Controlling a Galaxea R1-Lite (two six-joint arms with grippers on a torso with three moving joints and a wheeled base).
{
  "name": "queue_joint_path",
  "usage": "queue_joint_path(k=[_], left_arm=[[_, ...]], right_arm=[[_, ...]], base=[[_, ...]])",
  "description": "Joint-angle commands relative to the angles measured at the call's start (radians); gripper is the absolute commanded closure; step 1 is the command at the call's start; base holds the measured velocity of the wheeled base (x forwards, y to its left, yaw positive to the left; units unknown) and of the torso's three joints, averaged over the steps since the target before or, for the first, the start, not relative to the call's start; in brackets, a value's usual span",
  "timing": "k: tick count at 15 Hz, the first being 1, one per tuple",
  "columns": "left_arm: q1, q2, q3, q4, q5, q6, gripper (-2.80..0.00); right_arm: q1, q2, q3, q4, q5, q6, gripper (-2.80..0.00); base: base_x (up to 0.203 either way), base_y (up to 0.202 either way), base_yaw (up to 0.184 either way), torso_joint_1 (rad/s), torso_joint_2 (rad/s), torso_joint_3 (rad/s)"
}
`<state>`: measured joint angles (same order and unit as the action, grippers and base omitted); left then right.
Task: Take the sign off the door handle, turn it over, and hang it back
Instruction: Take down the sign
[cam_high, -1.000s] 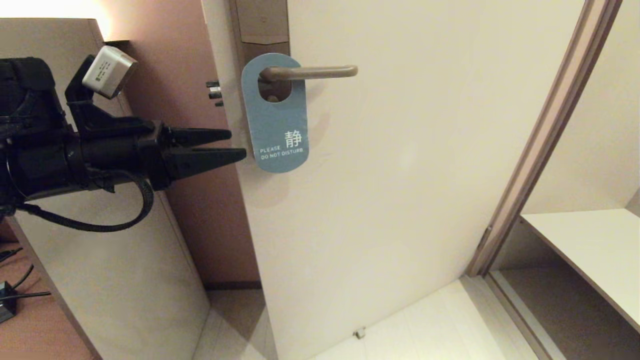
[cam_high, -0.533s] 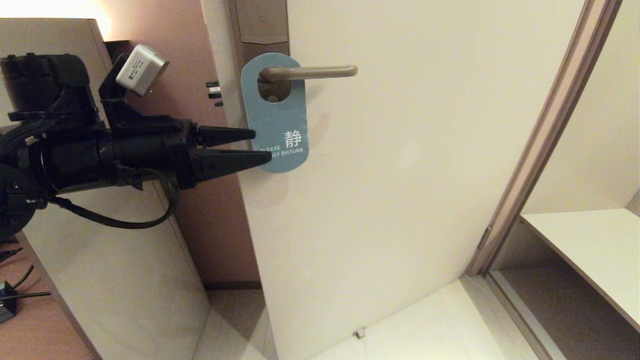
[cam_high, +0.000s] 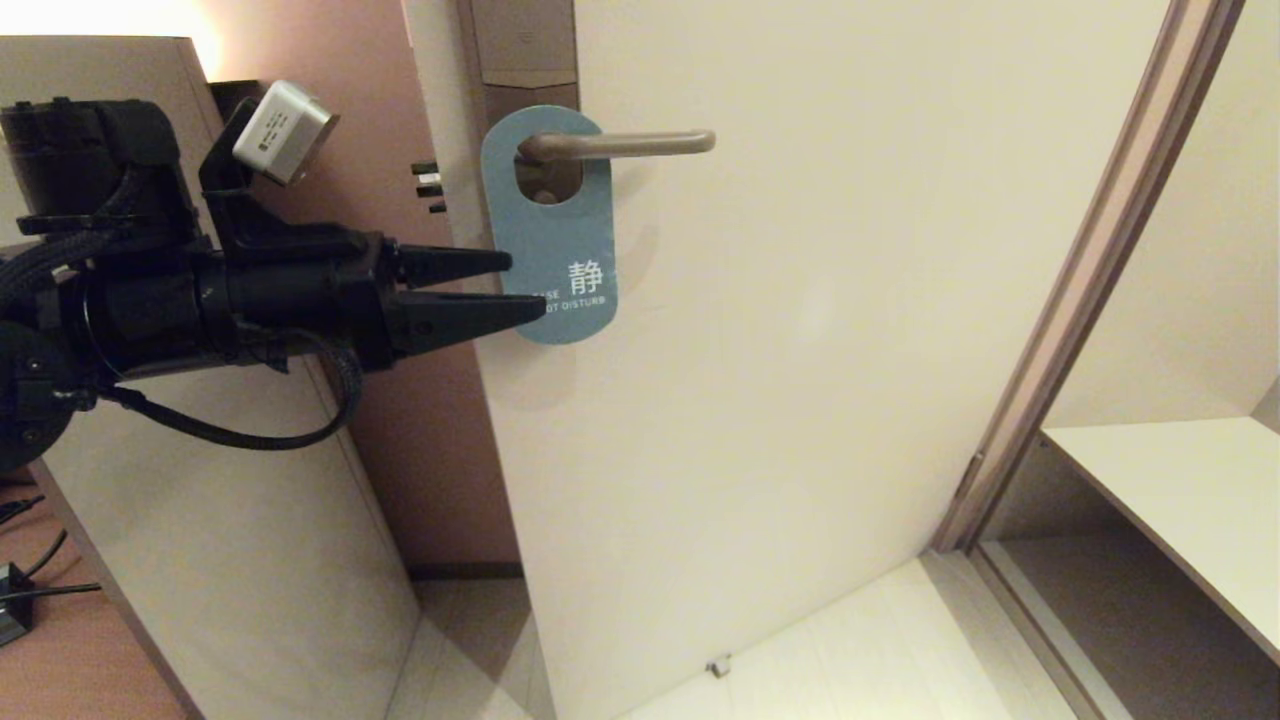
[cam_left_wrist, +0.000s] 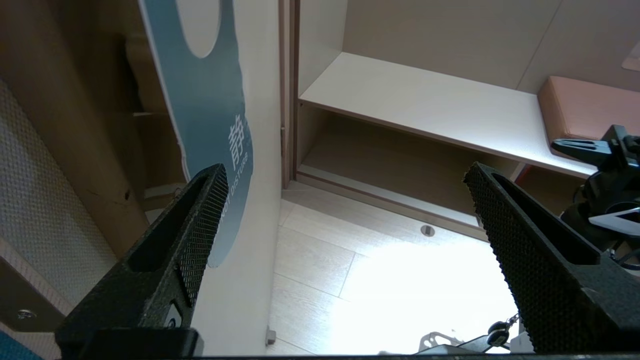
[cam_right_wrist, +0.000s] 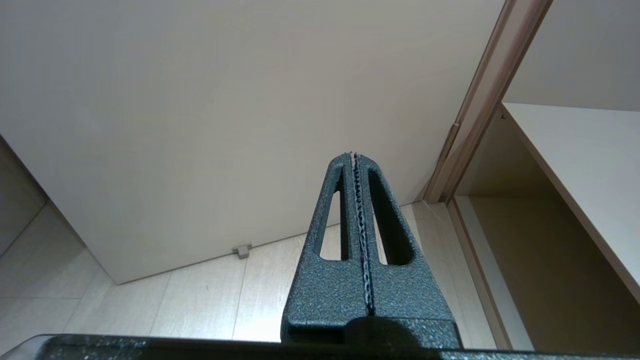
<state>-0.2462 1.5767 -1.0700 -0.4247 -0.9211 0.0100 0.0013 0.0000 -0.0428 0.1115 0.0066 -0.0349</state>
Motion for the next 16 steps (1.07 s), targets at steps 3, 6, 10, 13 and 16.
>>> queue_joint_path(k=[3,6,10,13,16], left_arm=[[0.001,-0.062,0.038,0.001,-0.007,-0.002,-2.80],[0.018,-0.109,0.082,0.004,-0.007,-0.002,-2.80],[0.073,-0.099,0.087,0.002,-0.007,-0.002,-2.80],[0.081,-0.072,0.080,-0.003,-0.002,-0.002,-2.80],[0.079,-0.035,0.043,-0.005,-0.004,-0.002,-2.80]], right_arm=[[0.000,0.000,0.000,0.000,0.001,0.000,0.00],[0.000,0.000,0.000,0.000,0.000,0.000,0.00],[0.000,0.000,0.000,0.000,0.001,0.000,0.00],[0.000,0.000,0.000,0.000,0.001,0.000,0.00],[0.000,0.000,-0.001,0.000,0.001,0.000,0.00]], base=[[0.000,0.000,0.000,0.000,0.00,0.000],[0.000,0.000,0.000,0.000,0.00,0.000],[0.000,0.000,0.000,0.000,0.00,0.000],[0.000,0.000,0.000,0.000,0.00,0.000],[0.000,0.000,0.000,0.000,0.00,0.000]])
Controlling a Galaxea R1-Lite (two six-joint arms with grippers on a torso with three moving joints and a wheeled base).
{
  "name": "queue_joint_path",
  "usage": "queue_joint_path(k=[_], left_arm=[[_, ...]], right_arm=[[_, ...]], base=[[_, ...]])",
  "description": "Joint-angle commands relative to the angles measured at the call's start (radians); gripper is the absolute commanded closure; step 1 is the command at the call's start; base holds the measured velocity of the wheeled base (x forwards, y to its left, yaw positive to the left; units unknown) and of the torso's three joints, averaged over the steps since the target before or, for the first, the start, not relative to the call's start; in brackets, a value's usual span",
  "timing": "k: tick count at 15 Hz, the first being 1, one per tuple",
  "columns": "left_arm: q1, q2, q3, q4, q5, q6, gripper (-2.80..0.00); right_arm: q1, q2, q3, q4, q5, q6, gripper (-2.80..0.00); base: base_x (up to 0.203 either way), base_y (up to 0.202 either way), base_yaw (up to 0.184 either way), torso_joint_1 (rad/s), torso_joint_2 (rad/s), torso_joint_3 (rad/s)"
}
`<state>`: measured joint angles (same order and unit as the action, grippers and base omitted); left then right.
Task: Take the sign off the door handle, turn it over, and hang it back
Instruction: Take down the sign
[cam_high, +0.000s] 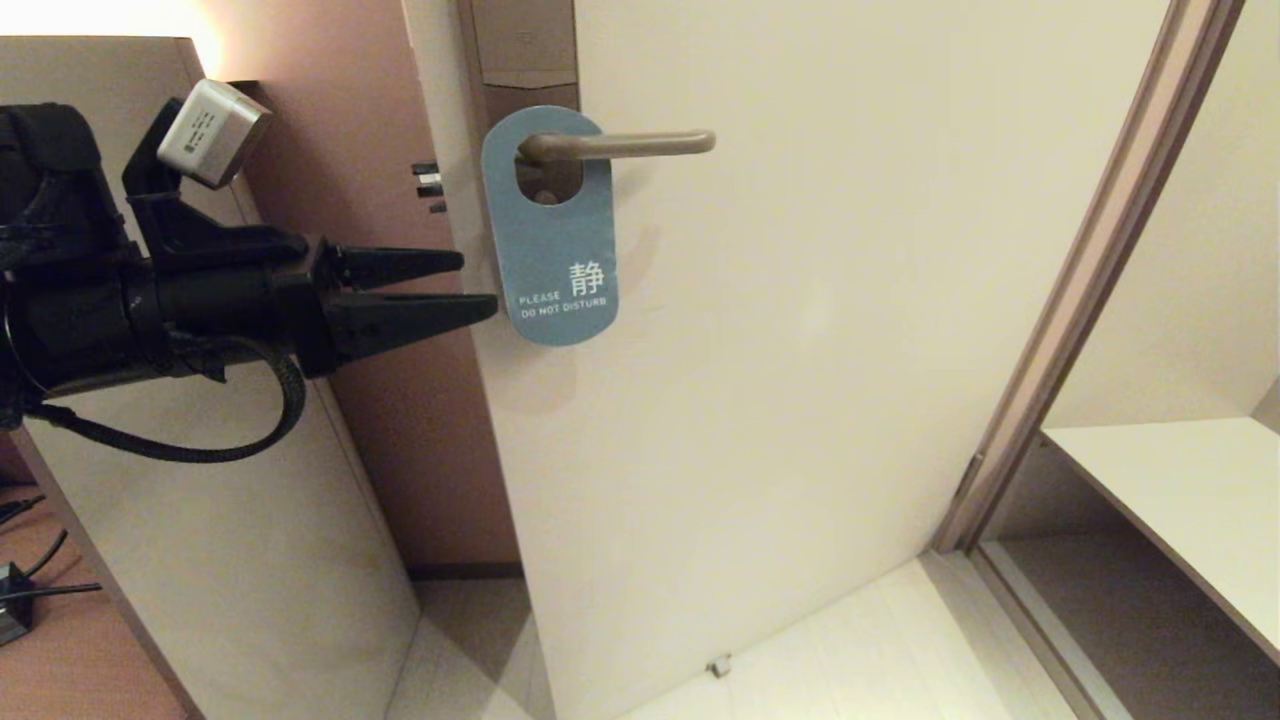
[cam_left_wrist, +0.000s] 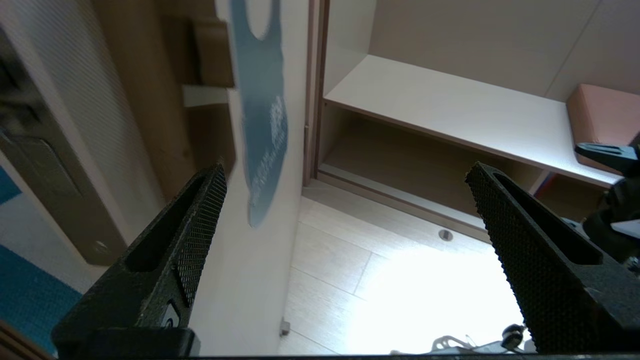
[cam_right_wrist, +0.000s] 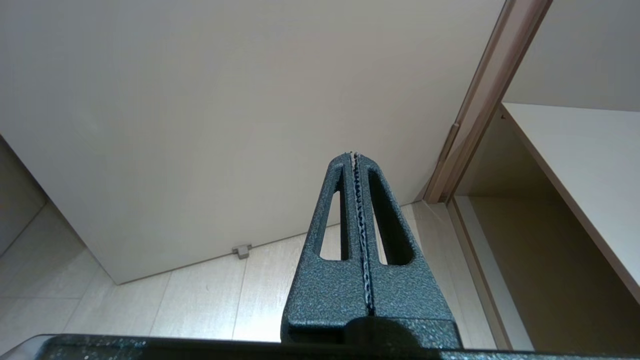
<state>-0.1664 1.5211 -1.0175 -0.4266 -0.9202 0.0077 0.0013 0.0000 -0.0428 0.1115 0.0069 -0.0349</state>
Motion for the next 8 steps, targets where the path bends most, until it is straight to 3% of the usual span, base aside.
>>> queue_joint_path(k=[1,8], left_arm=[[-0.002,0.033,-0.029,-0.003,-0.006,0.000,-2.80],[-0.019,0.086,-0.078,-0.003,-0.008,0.000,-2.80]], right_arm=[[0.000,0.000,0.000,0.000,0.001,0.000,0.00],[0.000,0.000,0.000,0.000,0.001,0.000,0.00]], base=[[0.000,0.000,0.000,0.000,0.00,0.000],[0.000,0.000,0.000,0.000,0.00,0.000]])
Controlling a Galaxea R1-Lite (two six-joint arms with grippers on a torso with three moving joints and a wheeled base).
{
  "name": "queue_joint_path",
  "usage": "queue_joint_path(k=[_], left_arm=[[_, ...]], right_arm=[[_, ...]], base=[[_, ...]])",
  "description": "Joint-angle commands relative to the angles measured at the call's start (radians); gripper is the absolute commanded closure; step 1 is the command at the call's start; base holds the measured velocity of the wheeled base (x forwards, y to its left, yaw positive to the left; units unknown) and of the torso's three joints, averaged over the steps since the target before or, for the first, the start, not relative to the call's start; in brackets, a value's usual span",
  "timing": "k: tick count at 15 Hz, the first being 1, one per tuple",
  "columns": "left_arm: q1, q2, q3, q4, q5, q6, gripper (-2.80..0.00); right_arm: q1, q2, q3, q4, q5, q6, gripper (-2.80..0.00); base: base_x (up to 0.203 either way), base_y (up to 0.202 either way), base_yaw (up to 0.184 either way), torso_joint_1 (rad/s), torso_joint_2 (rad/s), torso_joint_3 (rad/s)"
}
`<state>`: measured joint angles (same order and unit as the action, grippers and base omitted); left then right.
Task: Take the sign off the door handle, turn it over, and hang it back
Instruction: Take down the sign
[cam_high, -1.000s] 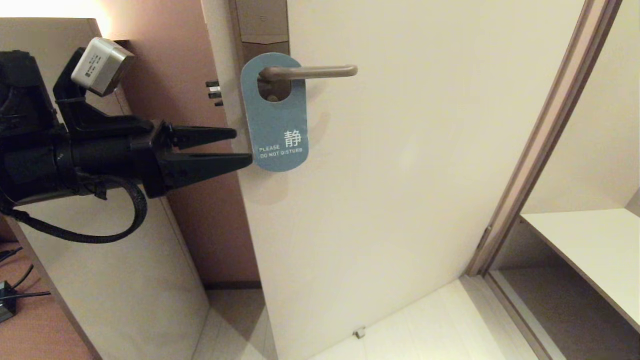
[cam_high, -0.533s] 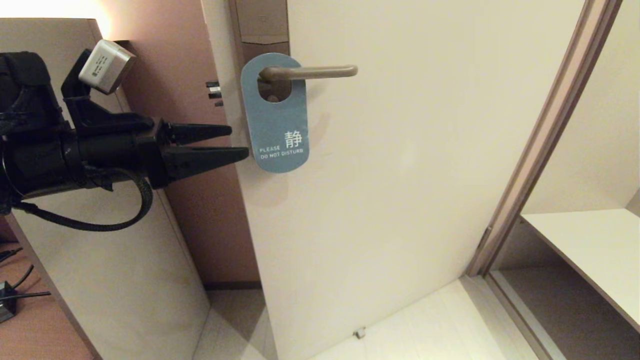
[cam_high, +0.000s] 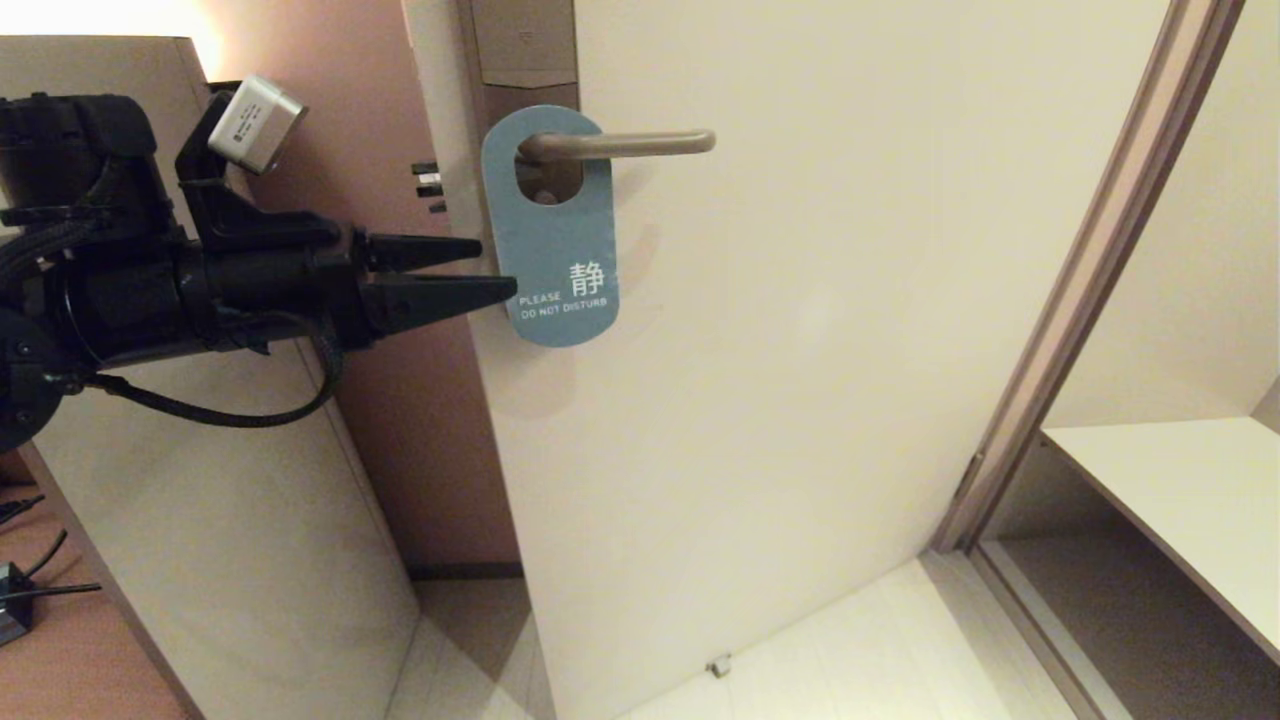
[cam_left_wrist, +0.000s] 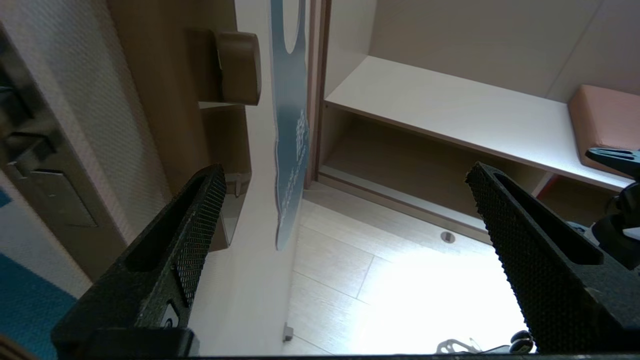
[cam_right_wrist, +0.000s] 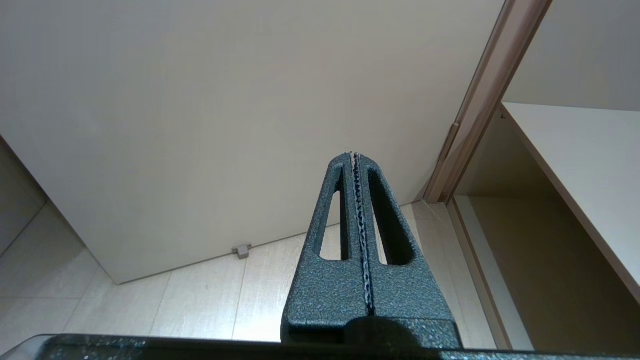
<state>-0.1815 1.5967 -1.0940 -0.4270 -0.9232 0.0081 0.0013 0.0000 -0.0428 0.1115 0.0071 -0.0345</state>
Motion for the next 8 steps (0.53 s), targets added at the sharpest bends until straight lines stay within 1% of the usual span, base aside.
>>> queue_joint_path(k=[1,4,8], left_arm=[[-0.013,0.012,-0.001,-0.002,-0.005,0.000,-2.80],[-0.051,0.021,-0.008,-0.002,-0.003,0.000,-2.80],[-0.068,0.065,-0.052,-0.003,0.001,0.002,-2.80]], right_arm=[[0.000,0.000,0.000,0.000,-0.001,-0.001,0.00],[0.000,0.000,0.000,0.000,0.001,-0.001,0.00],[0.000,0.000,0.000,0.000,0.001,-0.001,0.00]], base=[[0.000,0.000,0.000,0.000,0.00,0.000],[0.000,0.000,0.000,0.000,0.00,0.000],[0.000,0.000,0.000,0.000,0.00,0.000]])
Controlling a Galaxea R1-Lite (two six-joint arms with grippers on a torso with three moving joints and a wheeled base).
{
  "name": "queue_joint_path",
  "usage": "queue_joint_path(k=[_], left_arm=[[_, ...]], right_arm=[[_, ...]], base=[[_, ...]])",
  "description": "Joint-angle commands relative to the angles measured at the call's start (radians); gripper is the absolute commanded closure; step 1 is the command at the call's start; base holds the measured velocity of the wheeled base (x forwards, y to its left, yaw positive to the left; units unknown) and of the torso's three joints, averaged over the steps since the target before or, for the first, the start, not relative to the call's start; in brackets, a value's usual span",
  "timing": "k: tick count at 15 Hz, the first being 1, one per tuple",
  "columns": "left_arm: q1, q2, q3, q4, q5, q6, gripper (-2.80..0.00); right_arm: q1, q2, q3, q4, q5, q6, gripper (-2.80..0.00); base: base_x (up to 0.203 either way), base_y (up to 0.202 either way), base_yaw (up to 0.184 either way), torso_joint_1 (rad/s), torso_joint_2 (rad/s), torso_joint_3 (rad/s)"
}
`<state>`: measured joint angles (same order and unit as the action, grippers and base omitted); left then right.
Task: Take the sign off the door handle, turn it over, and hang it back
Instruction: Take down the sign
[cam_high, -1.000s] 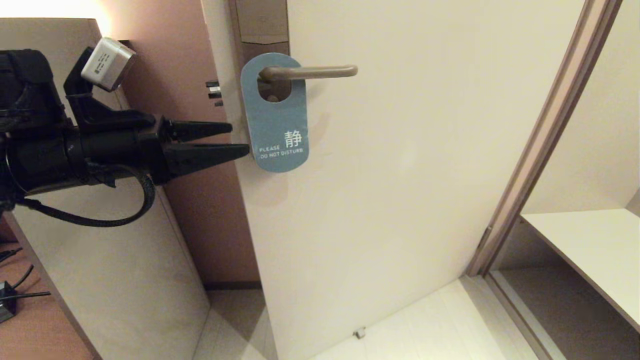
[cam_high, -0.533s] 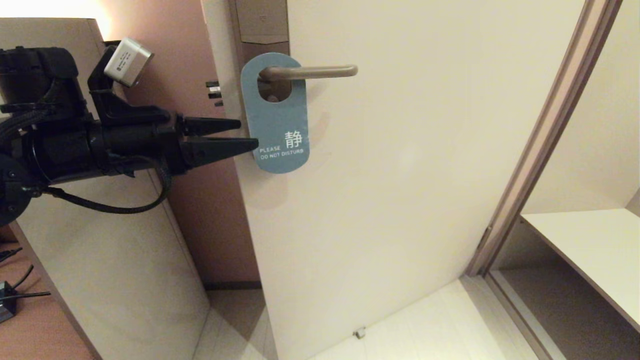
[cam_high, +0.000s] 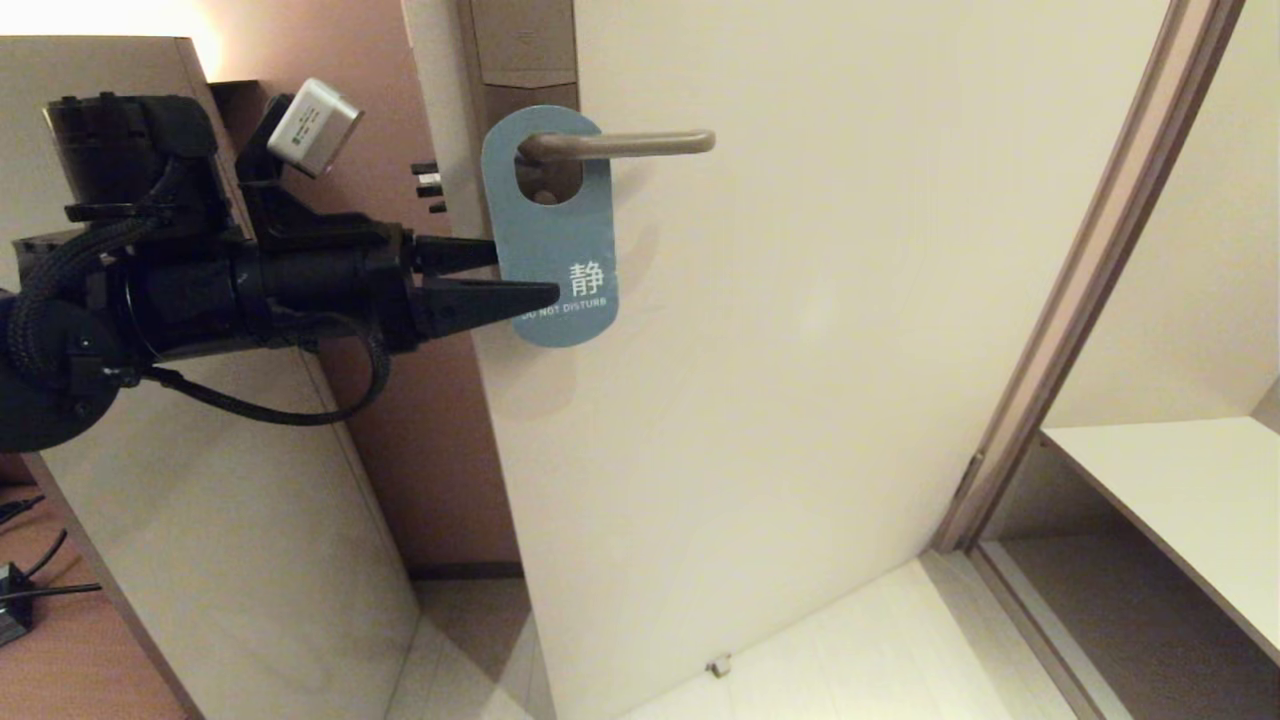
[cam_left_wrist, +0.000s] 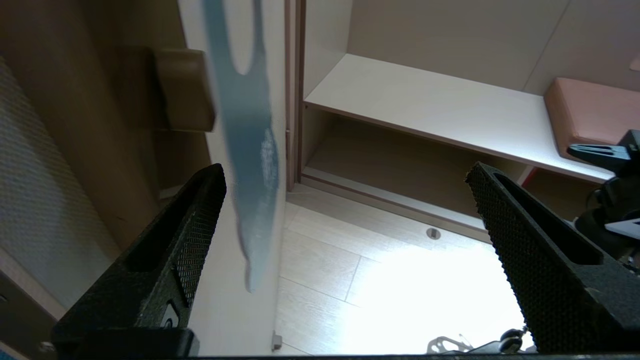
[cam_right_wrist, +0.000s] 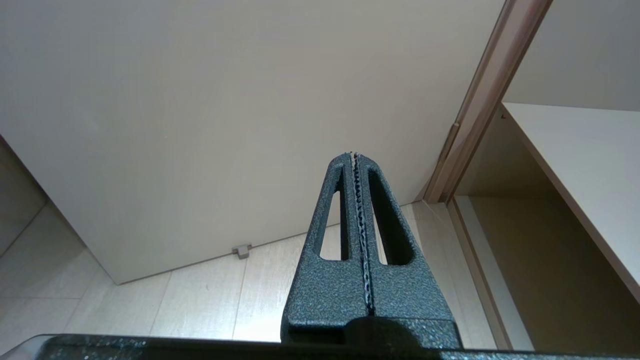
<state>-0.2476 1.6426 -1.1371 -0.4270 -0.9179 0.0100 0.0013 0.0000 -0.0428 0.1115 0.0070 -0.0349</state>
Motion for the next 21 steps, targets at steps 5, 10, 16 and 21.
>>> queue_joint_path(k=[5,10,16,21], left_arm=[[-0.002,0.084,-0.055,-0.007,-0.001,0.010,-2.80],[-0.004,0.133,-0.098,-0.007,0.056,0.011,-2.80],[-0.018,0.154,-0.112,-0.035,0.068,0.010,-2.80],[-0.012,0.169,-0.110,-0.070,0.073,0.010,-2.80]], right_arm=[[0.000,0.000,0.000,0.000,-0.001,0.000,0.00],[0.000,0.000,0.000,0.000,0.001,0.000,0.00],[0.000,0.000,0.000,0.000,0.001,0.000,0.00],[0.000,0.000,0.000,0.000,0.001,0.000,0.00]], base=[[0.000,0.000,0.000,0.000,0.00,0.000],[0.000,0.000,0.000,0.000,0.00,0.000],[0.000,0.000,0.000,0.000,0.00,0.000],[0.000,0.000,0.000,0.000,0.00,0.000]])
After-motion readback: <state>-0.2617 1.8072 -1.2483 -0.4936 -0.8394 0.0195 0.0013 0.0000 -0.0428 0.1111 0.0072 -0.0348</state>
